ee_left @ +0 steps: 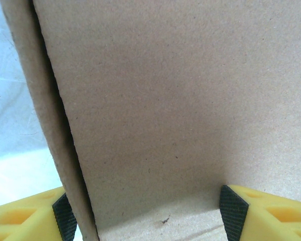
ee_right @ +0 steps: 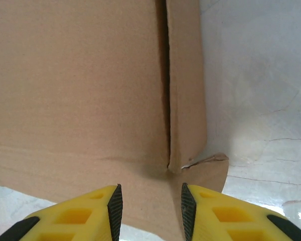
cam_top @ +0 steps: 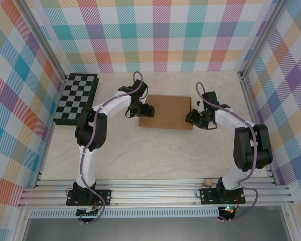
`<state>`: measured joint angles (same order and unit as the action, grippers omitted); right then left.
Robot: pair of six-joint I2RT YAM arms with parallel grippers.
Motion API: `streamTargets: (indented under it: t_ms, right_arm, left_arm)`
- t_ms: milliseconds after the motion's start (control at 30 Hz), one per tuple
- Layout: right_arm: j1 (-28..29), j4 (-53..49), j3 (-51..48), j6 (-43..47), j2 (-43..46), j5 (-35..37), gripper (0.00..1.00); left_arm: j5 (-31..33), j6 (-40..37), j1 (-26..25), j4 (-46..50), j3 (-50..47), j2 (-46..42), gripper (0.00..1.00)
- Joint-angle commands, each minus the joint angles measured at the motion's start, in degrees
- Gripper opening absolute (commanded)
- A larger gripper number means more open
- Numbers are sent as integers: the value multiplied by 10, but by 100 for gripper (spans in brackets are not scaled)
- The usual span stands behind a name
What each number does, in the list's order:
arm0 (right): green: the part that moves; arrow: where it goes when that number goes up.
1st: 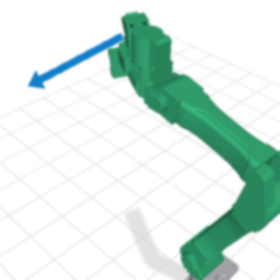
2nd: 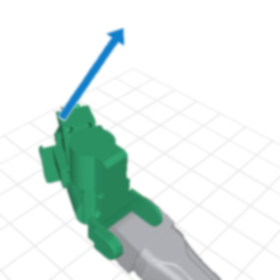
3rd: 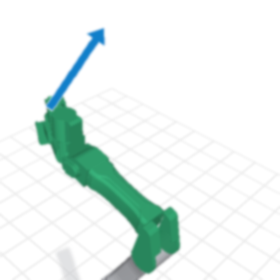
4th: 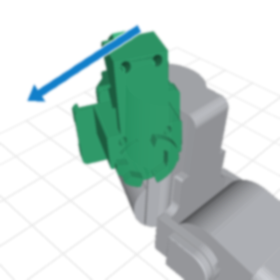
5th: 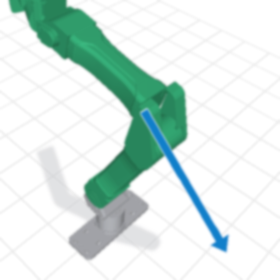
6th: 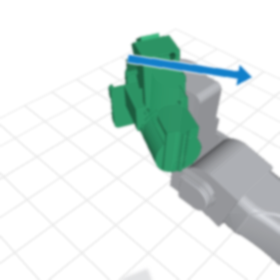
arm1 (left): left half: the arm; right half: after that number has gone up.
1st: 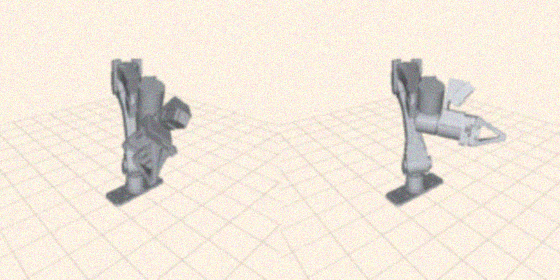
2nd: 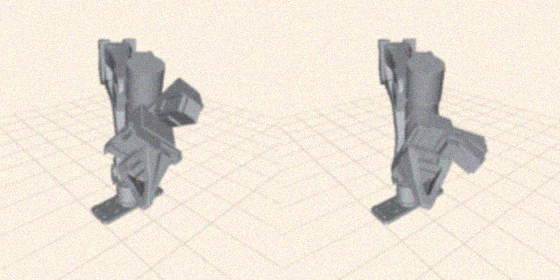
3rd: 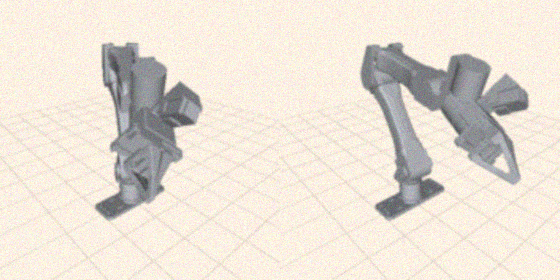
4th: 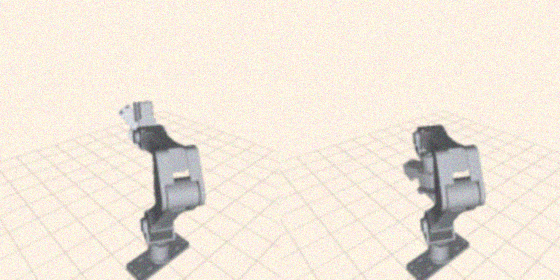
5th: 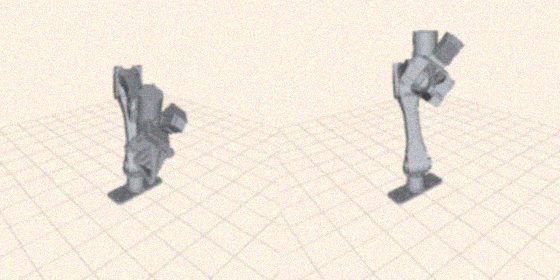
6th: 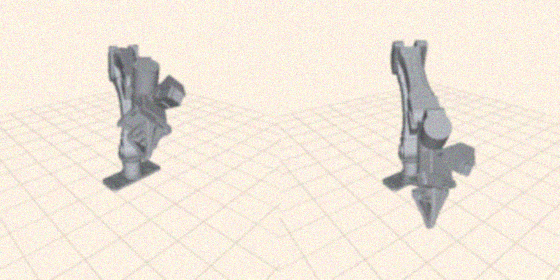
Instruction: Fold the paper box
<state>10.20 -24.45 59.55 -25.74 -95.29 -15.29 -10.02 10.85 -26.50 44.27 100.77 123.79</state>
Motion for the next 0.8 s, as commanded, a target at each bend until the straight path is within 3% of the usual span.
streamTargets:
  t_ms: [0, 267, 767]
  right_arm:
    - [-2, 22, -19, -14, -10, -13, 39]
    - [0, 77, -50, -25, -18, -63, 38]
    - [4, 70, -63, -25, 0, -45, 36]
  left_arm:
    - [28, -14, 9, 47, -8, 29, 75]
    - [27, -14, 8, 47, -10, 29, 75]
    - [28, -15, 8, 44, -18, 27, 75]
